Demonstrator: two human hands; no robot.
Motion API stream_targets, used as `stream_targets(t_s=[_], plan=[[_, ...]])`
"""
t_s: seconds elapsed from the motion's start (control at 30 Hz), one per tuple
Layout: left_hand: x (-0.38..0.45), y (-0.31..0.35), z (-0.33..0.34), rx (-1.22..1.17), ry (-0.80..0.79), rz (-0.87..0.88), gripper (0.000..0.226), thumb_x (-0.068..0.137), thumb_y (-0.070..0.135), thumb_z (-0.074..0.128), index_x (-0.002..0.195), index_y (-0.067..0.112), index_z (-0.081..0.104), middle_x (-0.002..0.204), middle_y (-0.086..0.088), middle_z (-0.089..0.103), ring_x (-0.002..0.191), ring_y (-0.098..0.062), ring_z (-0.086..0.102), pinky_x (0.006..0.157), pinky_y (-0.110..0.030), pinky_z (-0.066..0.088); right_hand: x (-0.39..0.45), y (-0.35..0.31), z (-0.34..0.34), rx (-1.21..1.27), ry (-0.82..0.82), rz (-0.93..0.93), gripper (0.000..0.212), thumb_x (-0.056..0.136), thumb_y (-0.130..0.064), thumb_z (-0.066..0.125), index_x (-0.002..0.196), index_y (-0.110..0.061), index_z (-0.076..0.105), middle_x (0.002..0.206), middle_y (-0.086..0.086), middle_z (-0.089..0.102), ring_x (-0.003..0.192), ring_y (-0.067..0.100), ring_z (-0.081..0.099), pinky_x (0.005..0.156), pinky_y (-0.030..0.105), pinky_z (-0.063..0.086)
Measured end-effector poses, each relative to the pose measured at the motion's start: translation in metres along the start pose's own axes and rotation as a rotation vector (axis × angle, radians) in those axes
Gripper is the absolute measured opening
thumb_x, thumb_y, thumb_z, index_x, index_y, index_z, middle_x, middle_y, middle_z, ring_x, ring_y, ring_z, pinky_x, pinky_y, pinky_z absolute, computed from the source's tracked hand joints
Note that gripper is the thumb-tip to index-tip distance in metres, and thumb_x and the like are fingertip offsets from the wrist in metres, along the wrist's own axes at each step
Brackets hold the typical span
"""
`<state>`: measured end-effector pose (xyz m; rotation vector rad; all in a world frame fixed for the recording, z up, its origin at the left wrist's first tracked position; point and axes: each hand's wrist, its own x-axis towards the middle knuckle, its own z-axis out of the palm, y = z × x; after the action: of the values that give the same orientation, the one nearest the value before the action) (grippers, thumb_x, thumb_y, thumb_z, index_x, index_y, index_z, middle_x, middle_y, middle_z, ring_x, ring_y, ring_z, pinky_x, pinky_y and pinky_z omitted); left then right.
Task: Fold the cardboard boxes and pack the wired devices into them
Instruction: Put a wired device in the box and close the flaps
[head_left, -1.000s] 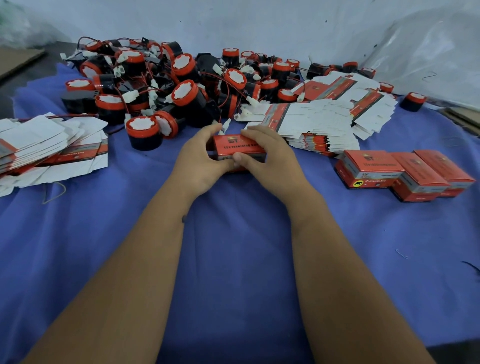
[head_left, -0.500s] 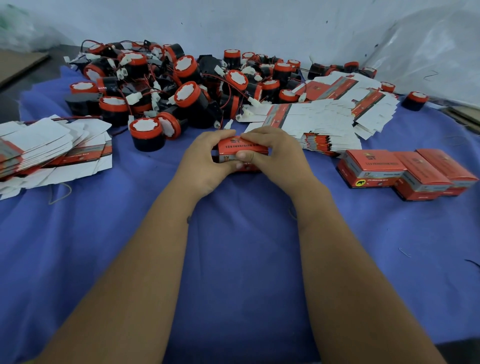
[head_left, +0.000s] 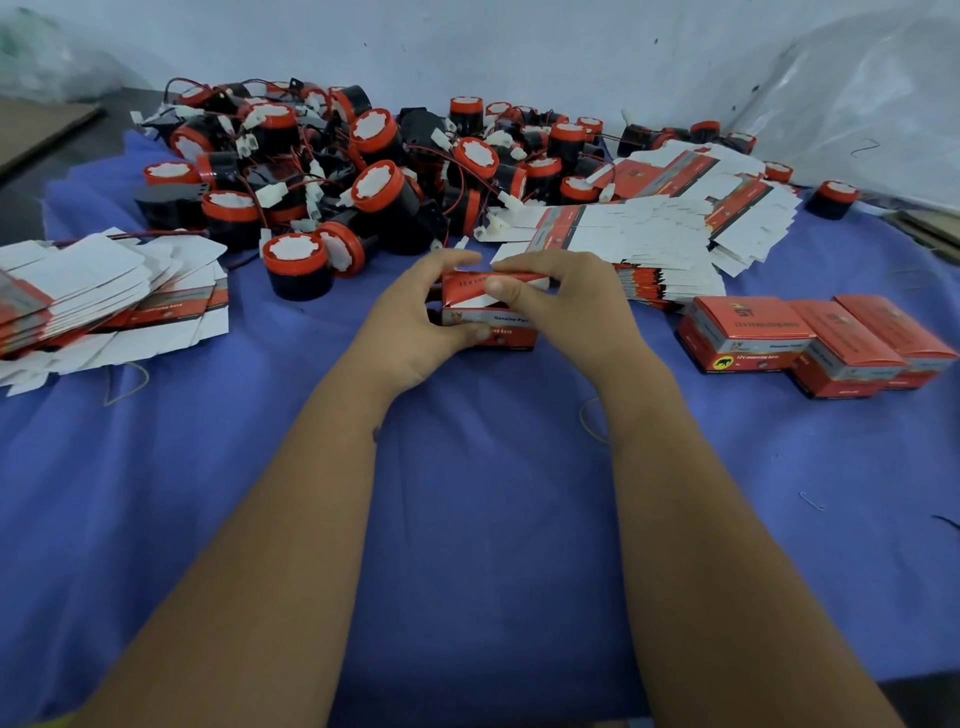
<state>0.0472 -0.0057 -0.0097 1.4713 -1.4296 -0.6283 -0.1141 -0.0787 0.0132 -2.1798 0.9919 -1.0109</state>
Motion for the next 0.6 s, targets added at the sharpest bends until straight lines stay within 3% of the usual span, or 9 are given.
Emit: stream_targets(t_s=[0.03, 0.1, 0.2, 0.27, 0.4, 0.43, 0.5, 0.53, 0.6], plan=[[0.000, 0.000, 0.000, -0.039, -0.013, -0.002, 0.068, 0.081, 0.006, 0.079, 0.132, 0.038, 0.046, 0.128, 0.011, 0.053, 0.104, 0.013, 0.056, 0.078, -0.004, 0.046, 0.001, -0.001, -0.001, 0.016, 0.024, 0.021, 0.012, 0.090, -0.044, 0.065, 0.081, -0.039, 0.071, 0.071, -0.023, 0.064, 0.071, -0.004, 0.058, 0.068, 0.023, 0.048], [0.000, -0.001, 0.001, -0.088, -0.051, 0.003, 0.073, 0.081, 0.004, 0.078, 0.133, 0.040, 0.042, 0.131, 0.012, 0.054, 0.100, 0.022, 0.055, 0.078, -0.003, 0.046, 0.004, -0.005, -0.005, 0.019, 0.066, 0.050, 0.033, 0.093, -0.046, 0.060, 0.060, -0.042, 0.060, 0.053, -0.020, 0.052, 0.054, -0.002, 0.045, 0.056, 0.022, 0.038], [0.001, -0.001, 0.002, -0.123, -0.076, -0.007, 0.071, 0.083, 0.008, 0.078, 0.134, 0.041, 0.042, 0.131, 0.009, 0.058, 0.108, 0.011, 0.059, 0.084, -0.010, 0.050, 0.009, -0.011, -0.004, 0.079, 0.147, 0.109, 0.019, 0.091, -0.052, 0.060, 0.078, -0.039, 0.063, 0.070, -0.015, 0.061, 0.068, 0.003, 0.056, 0.062, 0.023, 0.045], [0.002, 0.001, 0.004, -0.169, -0.036, -0.030, 0.062, 0.087, 0.019, 0.075, 0.135, 0.040, 0.043, 0.128, 0.007, 0.060, 0.113, -0.001, 0.060, 0.090, -0.019, 0.052, 0.008, -0.014, 0.002, 0.134, 0.248, 0.186, 0.027, 0.088, -0.055, 0.062, 0.090, -0.028, 0.058, 0.080, -0.011, 0.060, 0.077, 0.010, 0.059, 0.065, 0.022, 0.044], [0.002, 0.005, 0.009, -0.228, 0.113, -0.054, 0.037, 0.095, 0.036, 0.064, 0.130, 0.035, 0.052, 0.124, 0.015, 0.063, 0.114, -0.001, 0.059, 0.097, -0.027, 0.052, -0.002, -0.019, 0.009, 0.433, 0.299, 0.242, 0.043, 0.096, -0.042, 0.056, 0.083, -0.002, 0.049, 0.084, 0.011, 0.053, 0.084, 0.030, 0.061, 0.078, 0.051, 0.054], [0.002, 0.005, 0.010, -0.222, 0.123, -0.061, 0.036, 0.095, 0.038, 0.063, 0.130, 0.035, 0.053, 0.124, 0.016, 0.062, 0.114, 0.000, 0.058, 0.097, -0.026, 0.051, -0.004, -0.019, 0.009, 0.429, 0.299, 0.206, 0.041, 0.097, -0.034, 0.055, 0.081, 0.004, 0.052, 0.082, 0.013, 0.052, 0.080, 0.027, 0.058, 0.077, 0.050, 0.053], [0.002, 0.006, 0.011, -0.216, 0.125, -0.073, 0.036, 0.096, 0.041, 0.061, 0.130, 0.037, 0.052, 0.124, 0.018, 0.062, 0.114, 0.000, 0.058, 0.095, -0.024, 0.050, -0.007, -0.017, 0.007, 0.266, 0.280, 0.114, 0.026, 0.092, -0.018, 0.059, 0.075, 0.002, 0.062, 0.080, 0.007, 0.052, 0.074, 0.012, 0.050, 0.071, 0.032, 0.048], [0.001, 0.007, 0.012, -0.218, 0.126, -0.078, 0.036, 0.096, 0.041, 0.060, 0.131, 0.038, 0.051, 0.124, 0.019, 0.062, 0.113, 0.002, 0.058, 0.093, -0.022, 0.050, -0.009, -0.017, 0.007, 0.159, 0.246, 0.074, 0.017, 0.089, -0.015, 0.061, 0.075, -0.008, 0.067, 0.081, 0.002, 0.052, 0.072, 0.004, 0.049, 0.068, 0.020, 0.043], [0.001, 0.008, 0.012, -0.221, 0.125, -0.079, 0.038, 0.096, 0.039, 0.061, 0.132, 0.039, 0.050, 0.122, 0.022, 0.061, 0.111, 0.005, 0.057, 0.086, -0.014, 0.049, -0.011, -0.019, 0.008, -0.016, 0.138, 0.007, 0.015, 0.087, -0.016, 0.063, 0.090, -0.024, 0.075, 0.080, -0.008, 0.050, 0.072, 0.000, 0.048, 0.066, 0.014, 0.039]])
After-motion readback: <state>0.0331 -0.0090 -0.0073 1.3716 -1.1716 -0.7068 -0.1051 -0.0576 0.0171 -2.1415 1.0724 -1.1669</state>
